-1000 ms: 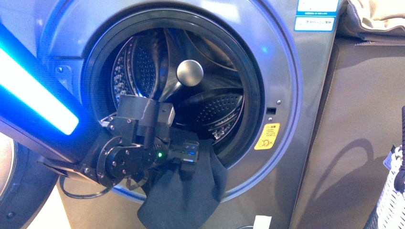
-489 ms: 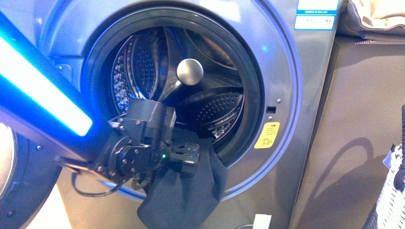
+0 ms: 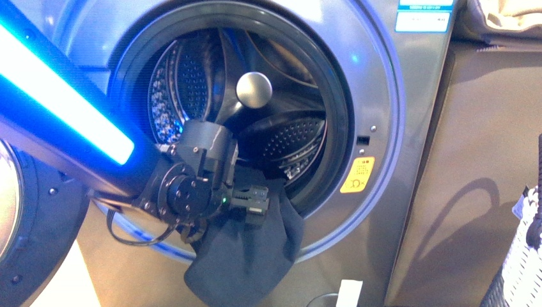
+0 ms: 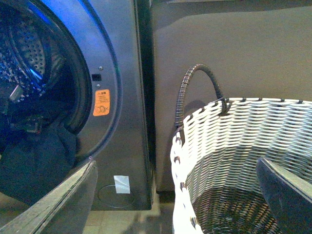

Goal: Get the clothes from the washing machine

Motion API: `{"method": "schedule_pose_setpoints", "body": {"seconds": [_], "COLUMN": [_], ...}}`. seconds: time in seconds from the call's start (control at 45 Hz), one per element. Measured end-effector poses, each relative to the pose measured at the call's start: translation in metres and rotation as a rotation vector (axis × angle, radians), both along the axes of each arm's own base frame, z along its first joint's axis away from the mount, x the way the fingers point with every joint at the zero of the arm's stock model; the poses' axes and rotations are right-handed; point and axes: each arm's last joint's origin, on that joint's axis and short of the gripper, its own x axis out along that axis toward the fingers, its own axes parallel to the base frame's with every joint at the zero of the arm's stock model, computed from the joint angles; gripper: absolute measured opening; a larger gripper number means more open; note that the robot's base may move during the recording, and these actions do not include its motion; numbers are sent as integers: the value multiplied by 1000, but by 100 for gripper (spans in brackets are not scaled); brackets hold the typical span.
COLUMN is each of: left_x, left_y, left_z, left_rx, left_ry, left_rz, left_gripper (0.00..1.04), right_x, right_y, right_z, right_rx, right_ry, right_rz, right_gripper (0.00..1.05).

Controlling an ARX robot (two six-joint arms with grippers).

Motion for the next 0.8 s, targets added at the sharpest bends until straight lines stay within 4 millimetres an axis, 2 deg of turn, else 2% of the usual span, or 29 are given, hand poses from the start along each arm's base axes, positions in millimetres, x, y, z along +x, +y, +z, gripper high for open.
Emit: {"method": "schedule_pose_setpoints", "body": {"seconds": [0.222,0.8], "left_x": [0,-2], "left_y": [-2,-1], "left_z": [0,-2], "left_rx": [32,87], "left_ry": [35,51], "left_rz": [-4,0], "left_gripper": [98,23], "right_x": [0,0], "right_y": [0,0], "right_z": [0,0], "right_rx": [0,0], "right_ry": [0,0], "right_rz": [0,0], "right_gripper": [97,97]}}
